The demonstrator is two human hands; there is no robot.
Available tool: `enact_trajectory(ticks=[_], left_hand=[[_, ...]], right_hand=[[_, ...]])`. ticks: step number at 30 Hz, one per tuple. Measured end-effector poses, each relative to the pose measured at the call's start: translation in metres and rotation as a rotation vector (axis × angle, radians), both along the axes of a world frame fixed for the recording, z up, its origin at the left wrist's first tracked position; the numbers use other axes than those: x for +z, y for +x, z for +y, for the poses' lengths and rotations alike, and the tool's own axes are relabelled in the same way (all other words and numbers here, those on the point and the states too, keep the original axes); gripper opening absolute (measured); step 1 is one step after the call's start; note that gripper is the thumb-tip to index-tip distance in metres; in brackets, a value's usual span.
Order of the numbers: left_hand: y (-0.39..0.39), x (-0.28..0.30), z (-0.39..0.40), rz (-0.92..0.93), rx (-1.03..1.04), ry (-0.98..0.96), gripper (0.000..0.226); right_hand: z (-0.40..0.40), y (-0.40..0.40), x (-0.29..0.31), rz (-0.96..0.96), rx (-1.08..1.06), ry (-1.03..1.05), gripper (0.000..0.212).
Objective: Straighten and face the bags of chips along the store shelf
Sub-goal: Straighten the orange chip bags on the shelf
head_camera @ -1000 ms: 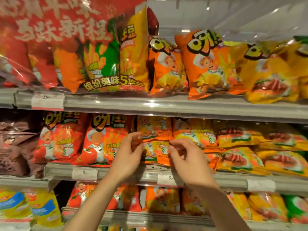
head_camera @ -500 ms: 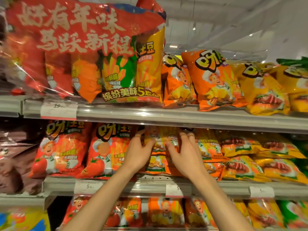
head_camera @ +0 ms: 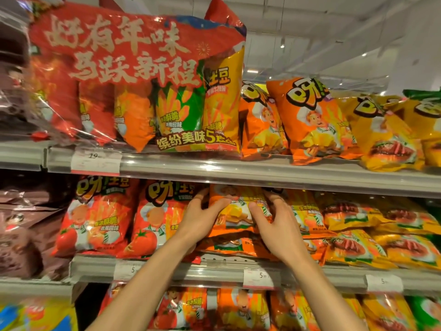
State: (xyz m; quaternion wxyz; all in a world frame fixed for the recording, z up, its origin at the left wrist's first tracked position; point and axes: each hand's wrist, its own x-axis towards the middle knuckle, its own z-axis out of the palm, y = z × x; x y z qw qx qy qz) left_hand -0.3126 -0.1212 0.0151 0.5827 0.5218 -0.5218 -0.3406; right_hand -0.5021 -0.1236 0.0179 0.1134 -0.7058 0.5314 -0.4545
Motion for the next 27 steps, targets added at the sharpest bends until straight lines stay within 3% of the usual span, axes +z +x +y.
enact_trajectory(ticks=[5, 8, 11, 15, 19, 22, 24, 27], left_hand=[[0.009, -0.004, 0.013, 0.003, -0.006, -0.017, 0.073], [0.022, -0.003, 0.030, -0.008, 0.004, -0.015, 0.065], [0.040, -0.004, 0.052, -0.022, 0.006, -0.025, 0.043], [0.068, -0.007, 0.078, -0.029, 0.061, -0.020, 0.044], [0.089, -0.007, 0.095, -0.014, 0.122, -0.008, 0.047], [0.098, -0.008, 0.101, -0.013, 0.146, 0.012, 0.056], [0.100, -0.009, 0.104, -0.017, 0.141, 0.018, 0.061], [0.101, -0.011, 0.106, -0.024, 0.136, 0.016, 0.062]], right_hand=[[-0.001, -0.005, -0.002, -0.054, 0.060, -0.019, 0.049], [-0.005, -0.007, -0.001, -0.038, 0.070, -0.026, 0.041], [-0.008, -0.001, 0.000, 0.065, 0.035, -0.056, 0.034], [-0.008, 0.017, 0.004, 0.249, 0.030, -0.041, 0.034], [-0.024, 0.048, 0.008, 0.454, 0.019, 0.168, 0.050], [-0.040, 0.063, 0.007, 0.590, -0.042, 0.395, 0.078], [-0.045, 0.068, 0.004, 0.618, -0.052, 0.481, 0.092], [-0.048, 0.073, -0.001, 0.577, -0.068, 0.520, 0.096]])
